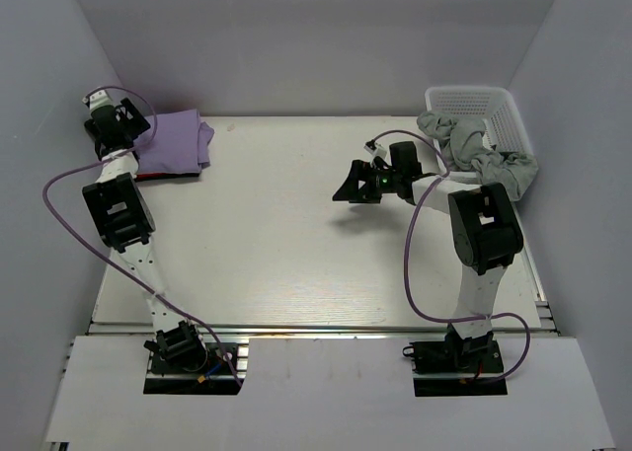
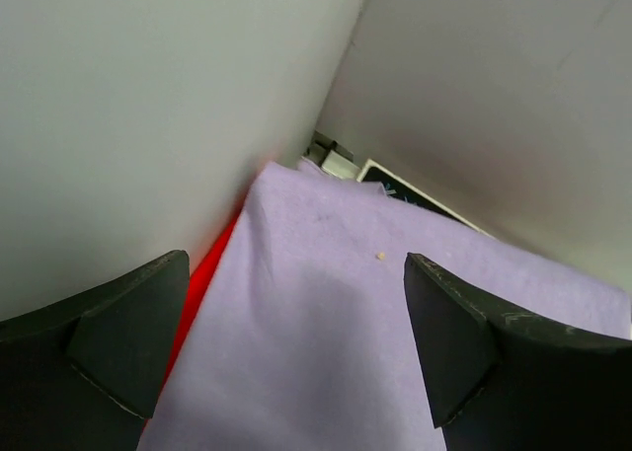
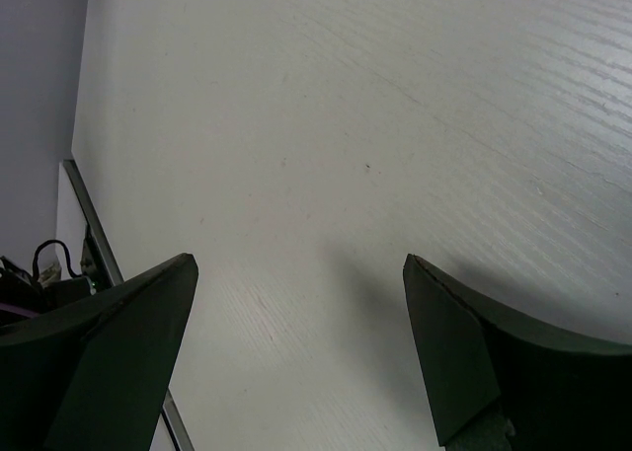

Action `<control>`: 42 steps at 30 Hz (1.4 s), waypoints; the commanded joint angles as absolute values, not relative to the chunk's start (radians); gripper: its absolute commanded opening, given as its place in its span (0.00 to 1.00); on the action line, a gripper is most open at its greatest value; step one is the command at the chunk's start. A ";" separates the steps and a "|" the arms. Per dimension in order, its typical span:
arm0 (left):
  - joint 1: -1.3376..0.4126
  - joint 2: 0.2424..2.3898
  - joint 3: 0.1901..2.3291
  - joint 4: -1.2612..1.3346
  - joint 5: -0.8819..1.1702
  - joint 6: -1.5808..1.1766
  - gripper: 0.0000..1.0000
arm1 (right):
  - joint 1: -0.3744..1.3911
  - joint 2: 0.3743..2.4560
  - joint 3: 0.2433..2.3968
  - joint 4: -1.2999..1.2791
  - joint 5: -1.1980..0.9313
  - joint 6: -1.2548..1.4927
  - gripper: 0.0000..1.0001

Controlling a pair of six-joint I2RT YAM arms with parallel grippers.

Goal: Fold and stack the t-shirts
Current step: Put the neatly folded tshirt into the corner of the board with the left arm

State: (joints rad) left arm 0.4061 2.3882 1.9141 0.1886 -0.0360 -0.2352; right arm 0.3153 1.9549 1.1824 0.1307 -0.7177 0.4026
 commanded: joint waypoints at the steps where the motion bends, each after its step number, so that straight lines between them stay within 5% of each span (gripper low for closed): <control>1: 0.427 2.344 1.940 0.135 0.023 -0.223 0.99 | 0.321 1.931 1.212 0.138 -0.744 0.367 0.90; 26: 0.209 1.824 1.366 0.114 -0.128 -0.182 0.99 | 0.353 1.806 1.054 0.204 -0.776 0.314 0.90; 31: 0.060 1.580 1.079 0.170 -0.054 -0.307 0.99 | 0.354 1.726 0.962 0.250 -0.766 0.347 0.90; 42: -0.432 1.471 0.990 0.009 -0.162 -0.362 0.99 | 0.348 1.401 0.772 0.190 -0.588 0.302 0.90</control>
